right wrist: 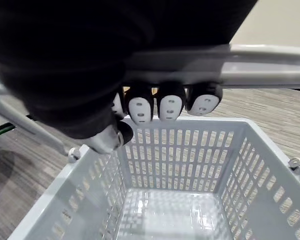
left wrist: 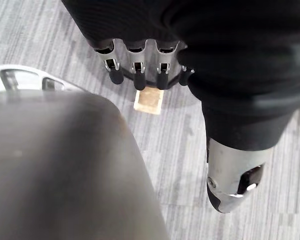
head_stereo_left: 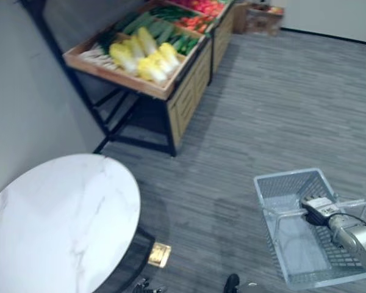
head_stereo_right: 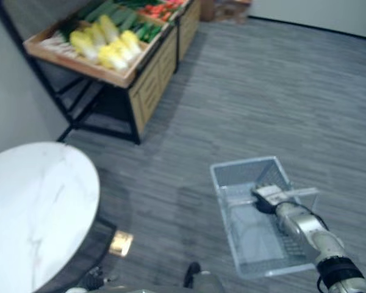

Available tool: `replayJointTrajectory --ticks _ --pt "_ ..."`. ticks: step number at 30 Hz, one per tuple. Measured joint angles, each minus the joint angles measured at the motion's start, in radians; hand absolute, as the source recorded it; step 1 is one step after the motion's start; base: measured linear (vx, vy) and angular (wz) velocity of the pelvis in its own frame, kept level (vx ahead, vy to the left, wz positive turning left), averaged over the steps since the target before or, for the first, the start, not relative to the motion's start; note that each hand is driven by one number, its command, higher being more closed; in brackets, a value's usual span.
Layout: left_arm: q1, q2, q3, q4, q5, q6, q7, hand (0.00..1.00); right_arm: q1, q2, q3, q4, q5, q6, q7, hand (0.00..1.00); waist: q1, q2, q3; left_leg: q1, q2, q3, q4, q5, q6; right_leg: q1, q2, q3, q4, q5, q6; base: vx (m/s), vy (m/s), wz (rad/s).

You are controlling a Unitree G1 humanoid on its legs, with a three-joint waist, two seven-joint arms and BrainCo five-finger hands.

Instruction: Pick vegetable in the basket

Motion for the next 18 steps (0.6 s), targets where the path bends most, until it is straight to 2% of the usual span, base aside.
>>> replayJointTrajectory --ticks 1,3,4,5,6,7,10,11,13,14,17,18 --pt "0.01 -0.001 0.006 -0.006 -0.001 -0.002 0.001 0.0 0.007 -0.009 0.0 -0.018 0.001 0.0 0.0 1.0 -0.004 -0.007 0.008 -0.035 0.027 -0.086 0.103 0.037 0.022 0.032 0.001 0.029 -0.018 0.001 -0.006 0.11 -0.148 -0.64" --pt "0.016 -0.004 0.011 -0.008 -0.002 -0.003 0.003 0.0 0.005 -0.018 0.0 -0.027 0.002 0.002 -0.001 1.0 -0.004 -0.004 0.007 -0.08 0.0 -0.204 0.18 -0.003 0.004 0.051 -0.012 0.071 -0.033 0.003 -0.009 0.08 -0.048 -0.63" --pt "0.019 -0.014 0.011 -0.009 -0.03 -0.006 0.01 0.0 0.005 -0.024 0.002 -0.026 0.001 0.005 -0.001 1.0 0.002 -0.003 0.007 -0.143 -0.092 -0.375 0.201 -0.062 -0.021 0.063 -0.032 0.11 -0.049 0.007 -0.003 0.09 0.001 -0.87" --pt "0.025 -0.022 0.012 -0.014 -0.049 -0.011 0.02 0.0 0.005 -0.024 0.003 -0.025 0.001 0.008 -0.001 1.0 0.014 -0.001 0.007 -0.17 -0.15 -0.451 0.171 -0.09 -0.037 0.064 -0.034 0.135 -0.064 0.01 0.003 0.11 0.005 -0.9" --pt "0.031 -0.027 0.012 -0.022 -0.063 -0.012 0.026 0.0 0.005 -0.023 0.007 -0.024 0.003 0.008 -0.001 1.0 0.021 0.0 0.008 -0.183 -0.182 -0.497 0.136 -0.102 -0.045 0.065 -0.033 0.154 -0.073 0.018 0.004 0.13 0.047 -0.77" --pt "0.047 -0.03 0.013 -0.043 -0.078 -0.014 0.033 0.0 0.005 -0.023 0.021 -0.024 0.011 0.006 -0.001 1.0 0.026 0.004 0.011 -0.209 -0.248 -0.576 0.012 -0.115 -0.062 0.065 -0.025 0.179 -0.091 0.027 0.007 0.12 0.061 -0.6" --pt "0.065 -0.042 0.015 -0.056 -0.079 -0.017 0.033 0.0 0.005 -0.024 0.043 -0.024 0.011 0.003 0.0 1.0 0.034 0.012 0.015 -0.207 -0.324 -0.654 -0.226 -0.114 -0.069 0.063 -0.013 0.21 -0.086 0.033 0.018 0.14 0.118 -0.44" --pt "0.067 -0.055 0.029 -0.06 -0.08 -0.024 0.032 0.0 -0.002 -0.024 0.043 -0.024 0.013 0.001 0.0 1.0 0.046 0.025 0.017 -0.203 -0.351 -0.699 -0.354 -0.081 -0.08 0.053 -0.004 0.234 -0.085 0.04 0.029 0.16 0.189 -0.54" --pt "0.078 -0.079 0.04 -0.068 -0.079 -0.025 0.032 0.0 -0.025 -0.027 0.046 -0.024 0.015 -0.006 0.0 1.0 0.057 0.057 0.02 -0.189 -0.355 -0.729 -0.415 0.016 -0.085 0.043 0.018 0.263 -0.082 0.035 0.051 0.17 0.244 -0.6" --pt "0.082 -0.082 0.042 -0.075 -0.079 -0.024 0.03 0.0 -0.036 -0.017 0.057 -0.021 0.017 -0.005 0.0 1.0 0.063 0.061 0.023 -0.172 -0.361 -0.72 -0.431 0.002 -0.053 0.044 0.01 0.281 -0.079 0.032 0.065 0.15 0.294 -0.39" --pt "0.072 -0.06 0.037 -0.093 -0.07 -0.03 0.029 0.0 -0.036 -0.02 0.079 -0.022 0.022 -0.032 0.0 1.0 0.06 0.022 0.045 -0.166 -0.424 -0.703 -0.449 -0.01 -0.036 0.053 -0.053 0.285 -0.112 0.048 0.107 0.09 0.258 -0.04" --pt "0.072 -0.052 0.034 -0.092 -0.065 -0.028 0.029 0.0 -0.035 -0.02 0.079 -0.021 0.022 -0.04 0.0 1.0 0.064 0.015 0.046 -0.163 -0.447 -0.697 -0.454 -0.018 -0.015 0.059 -0.072 0.288 -0.131 0.057 0.122 0.09 0.242 0.05"
